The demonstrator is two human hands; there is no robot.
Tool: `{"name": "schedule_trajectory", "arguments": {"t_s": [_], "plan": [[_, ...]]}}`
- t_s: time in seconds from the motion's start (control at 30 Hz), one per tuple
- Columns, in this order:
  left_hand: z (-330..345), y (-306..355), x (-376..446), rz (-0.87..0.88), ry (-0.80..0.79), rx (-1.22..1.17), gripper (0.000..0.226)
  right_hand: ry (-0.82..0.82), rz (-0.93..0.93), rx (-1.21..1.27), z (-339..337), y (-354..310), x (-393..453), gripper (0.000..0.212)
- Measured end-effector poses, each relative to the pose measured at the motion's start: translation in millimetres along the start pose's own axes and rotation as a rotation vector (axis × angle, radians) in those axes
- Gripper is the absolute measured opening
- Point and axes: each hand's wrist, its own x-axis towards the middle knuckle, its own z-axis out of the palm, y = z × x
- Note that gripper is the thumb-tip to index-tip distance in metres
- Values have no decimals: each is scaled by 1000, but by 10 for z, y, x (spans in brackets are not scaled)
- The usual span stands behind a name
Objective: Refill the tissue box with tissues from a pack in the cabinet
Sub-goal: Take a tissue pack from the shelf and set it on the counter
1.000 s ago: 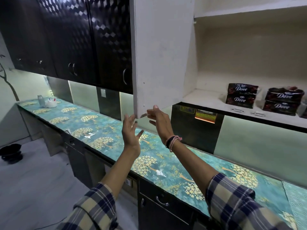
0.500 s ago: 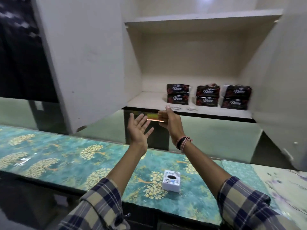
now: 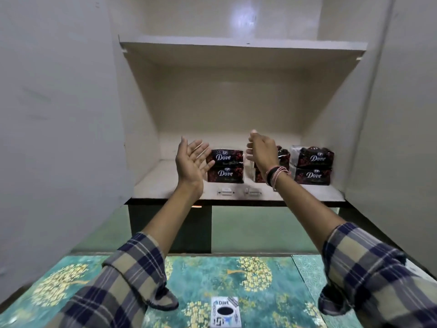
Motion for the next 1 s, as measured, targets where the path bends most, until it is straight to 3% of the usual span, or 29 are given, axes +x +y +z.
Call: {"name": "schedule_trajectory", "arguments": {"t_s": [0.17, 0.33, 0.53, 0.67, 0.77, 0.83, 0.9, 0.93, 1.0], "plan": [[-146, 9, 469, -18, 2, 0, 62, -29, 22, -464, 295, 50, 514, 40], [-264, -33, 738, -31, 7, 9, 61, -256, 104, -828, 563, 97, 813, 31], [-391, -77, 917, -31, 49, 33, 60, -400, 199, -997, 772, 120, 1009, 34], [-452, -79, 916, -20, 66, 47, 61, -442, 226, -872, 849, 112, 1057, 32], [-484, -64, 900, -16, 85, 54, 60, -412, 331, -641, 869, 91, 1031, 54], [-499, -45, 873, -11, 89, 58, 60, -499, 333, -470, 899, 150, 1062, 40], [-509, -31, 832, -2, 95, 65, 60, -437, 406, -325, 889, 198, 1032, 23], [-513, -29, 803, 1, 97, 67, 60, -376, 453, -246, 880, 185, 994, 35], [-521, -30, 718, 4, 106, 65, 60, -274, 449, -107, 820, 202, 918, 78]]}}
